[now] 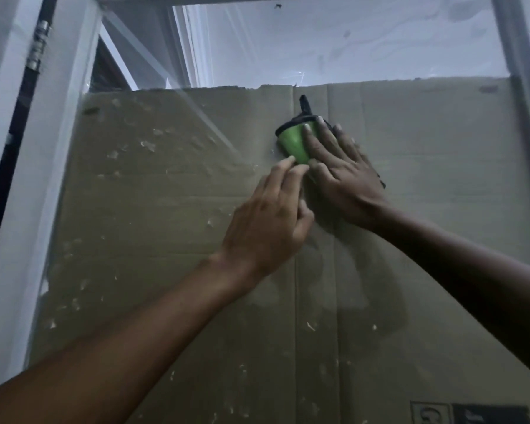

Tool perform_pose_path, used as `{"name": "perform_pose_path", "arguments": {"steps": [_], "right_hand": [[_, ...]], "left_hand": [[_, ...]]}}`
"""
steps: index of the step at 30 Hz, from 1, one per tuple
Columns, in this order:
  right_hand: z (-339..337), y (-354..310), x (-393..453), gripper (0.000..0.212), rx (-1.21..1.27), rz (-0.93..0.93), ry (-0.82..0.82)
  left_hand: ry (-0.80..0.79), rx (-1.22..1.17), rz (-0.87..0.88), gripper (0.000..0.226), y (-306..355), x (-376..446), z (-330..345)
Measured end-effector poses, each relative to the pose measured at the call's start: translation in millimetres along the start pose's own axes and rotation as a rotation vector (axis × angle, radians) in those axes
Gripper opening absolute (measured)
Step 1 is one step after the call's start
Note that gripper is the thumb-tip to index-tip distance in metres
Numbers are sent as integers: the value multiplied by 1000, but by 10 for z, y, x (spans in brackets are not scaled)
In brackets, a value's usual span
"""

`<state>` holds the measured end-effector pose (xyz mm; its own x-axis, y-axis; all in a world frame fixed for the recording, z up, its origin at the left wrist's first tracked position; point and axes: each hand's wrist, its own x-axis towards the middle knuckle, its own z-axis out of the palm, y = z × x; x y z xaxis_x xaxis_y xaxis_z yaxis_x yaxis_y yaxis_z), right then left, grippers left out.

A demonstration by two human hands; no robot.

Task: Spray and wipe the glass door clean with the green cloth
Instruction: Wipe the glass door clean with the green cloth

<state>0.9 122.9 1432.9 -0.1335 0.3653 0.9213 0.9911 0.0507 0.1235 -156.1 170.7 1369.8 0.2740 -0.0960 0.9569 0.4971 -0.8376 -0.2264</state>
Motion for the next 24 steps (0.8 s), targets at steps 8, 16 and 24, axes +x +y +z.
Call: {"name": "perform_pose_path", "arguments": {"steps": [8, 16, 24], "right_hand": [[-390, 370, -182, 53, 280, 131, 272], [-197, 535, -122, 62, 111, 129, 367], [-76, 289, 84, 80, -47, 16, 272]], "left_hand": [[-191, 34, -204, 71, 492, 623, 328], [-207, 259, -127, 66, 347, 1073, 500], [-184, 394, -472, 66, -591, 1060, -165]]}}
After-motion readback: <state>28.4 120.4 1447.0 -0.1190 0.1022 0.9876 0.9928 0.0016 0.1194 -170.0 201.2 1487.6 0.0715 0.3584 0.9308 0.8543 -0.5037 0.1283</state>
